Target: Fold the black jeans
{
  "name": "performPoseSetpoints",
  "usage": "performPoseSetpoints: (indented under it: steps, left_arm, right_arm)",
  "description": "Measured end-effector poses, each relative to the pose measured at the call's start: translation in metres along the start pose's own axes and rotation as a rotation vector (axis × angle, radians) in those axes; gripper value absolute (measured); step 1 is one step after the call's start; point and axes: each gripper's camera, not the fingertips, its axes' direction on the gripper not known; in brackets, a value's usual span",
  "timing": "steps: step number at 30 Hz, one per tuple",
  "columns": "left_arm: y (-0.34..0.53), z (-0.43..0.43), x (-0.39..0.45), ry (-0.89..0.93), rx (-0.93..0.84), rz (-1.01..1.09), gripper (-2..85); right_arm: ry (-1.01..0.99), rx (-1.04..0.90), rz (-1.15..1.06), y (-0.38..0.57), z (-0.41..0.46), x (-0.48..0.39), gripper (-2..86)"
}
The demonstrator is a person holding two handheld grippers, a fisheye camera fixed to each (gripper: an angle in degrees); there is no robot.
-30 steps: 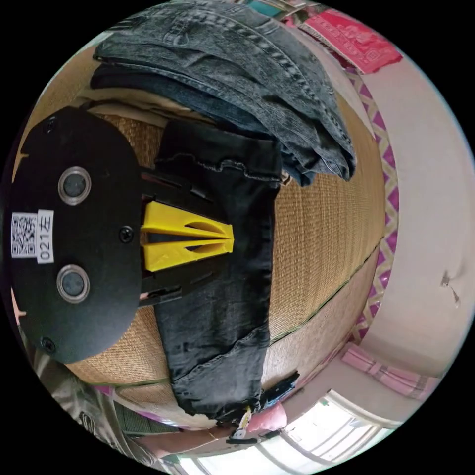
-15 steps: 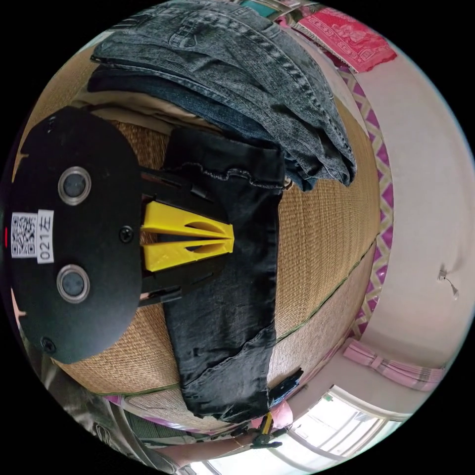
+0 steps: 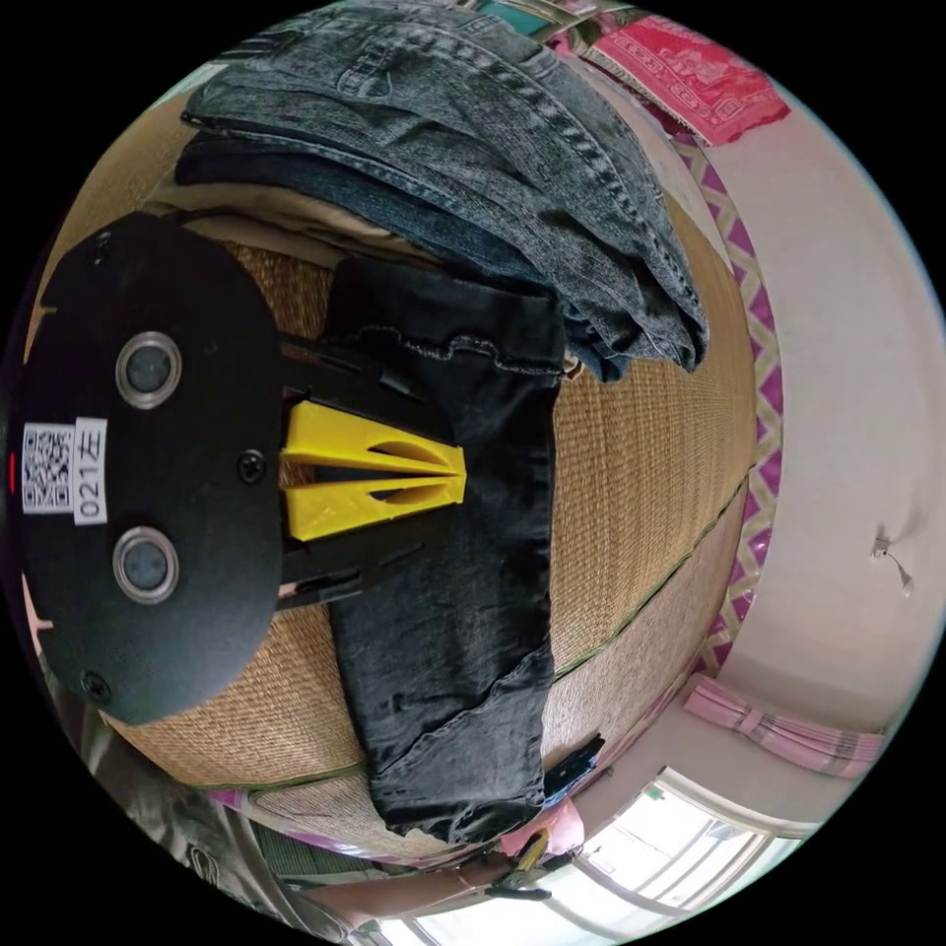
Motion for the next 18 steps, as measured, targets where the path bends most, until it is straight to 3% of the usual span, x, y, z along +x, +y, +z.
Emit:
performPoseSetpoints:
  steps: [2,5,8,13,18]
  left_arm:
    - [0.007,-0.015,-0.008,-0.066,0.043,-0.021,-0.8]
    - [0.03,-0.06,-0.035,0.016,0.138,-0.112,-0.5]
    - [0.066,-0.086,-0.076,0.084,0.098,-0.318,0.8]
    - [0.141,-0.093,-0.167,0.407,0.065,-0.678,13.5]
    - [0.146,-0.093,-0.211,0.346,0.102,-0.823,13.0]
  right_arm:
    - [-0.122,-0.04,-0.104,0.015,0.003,-0.023,-1.0]
    - [0.09,-0.282,-0.124,0.051,0.049,-0.051,-1.0]
    - [0.118,-0.132,-0.015,0.089,0.009,-0.053,-1.0]
    - [-0.113,0.066,0.137,0.16,-0.071,-0.062,-0.9]
    - [-0.329,0.128,0.238,0.263,-0.096,-0.087,-0.4]
